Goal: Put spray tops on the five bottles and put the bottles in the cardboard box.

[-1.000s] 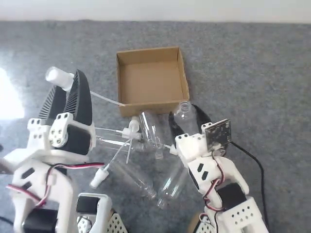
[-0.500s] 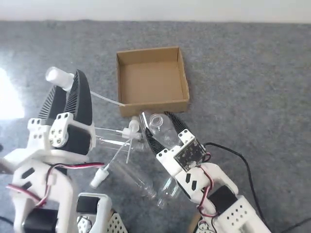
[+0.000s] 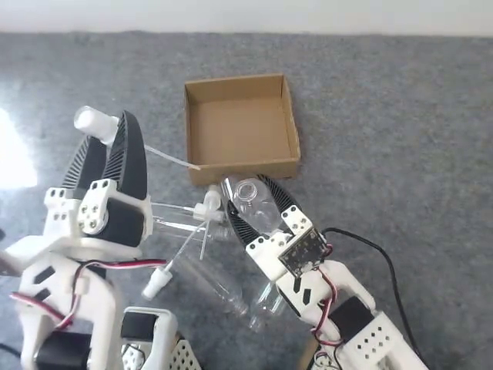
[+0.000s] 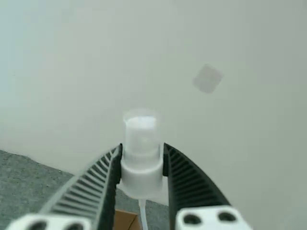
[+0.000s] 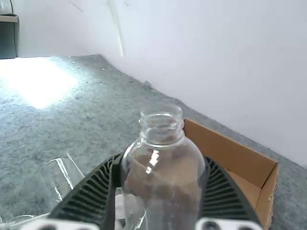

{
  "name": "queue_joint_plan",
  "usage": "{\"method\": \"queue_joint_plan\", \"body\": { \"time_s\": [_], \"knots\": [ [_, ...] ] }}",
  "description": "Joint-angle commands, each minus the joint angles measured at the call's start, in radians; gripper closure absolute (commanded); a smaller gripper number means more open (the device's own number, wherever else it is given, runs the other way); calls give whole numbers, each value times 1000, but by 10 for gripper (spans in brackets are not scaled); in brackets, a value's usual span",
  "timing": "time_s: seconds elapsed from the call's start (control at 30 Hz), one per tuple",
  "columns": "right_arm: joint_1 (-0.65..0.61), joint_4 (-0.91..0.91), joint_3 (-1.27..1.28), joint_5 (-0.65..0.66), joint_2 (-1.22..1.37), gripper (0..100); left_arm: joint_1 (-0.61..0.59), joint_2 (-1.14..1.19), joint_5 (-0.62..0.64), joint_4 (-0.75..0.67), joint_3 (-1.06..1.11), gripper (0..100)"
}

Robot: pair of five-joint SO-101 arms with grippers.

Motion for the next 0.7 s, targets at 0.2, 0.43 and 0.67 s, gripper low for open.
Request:
{"method": "queue_joint_plan", "body": {
  "time_s": [0.2,0.43,0.67],
  "knots": [
    [-15,-22,20,11,-5,890,120,-9,29,14,-2,987],
    [-47,-21,20,12,-4,890,120,-26,34,49,7,987],
    [-85,12,20,18,-4,890,120,-241,29,29,116,987]
  ]
}}
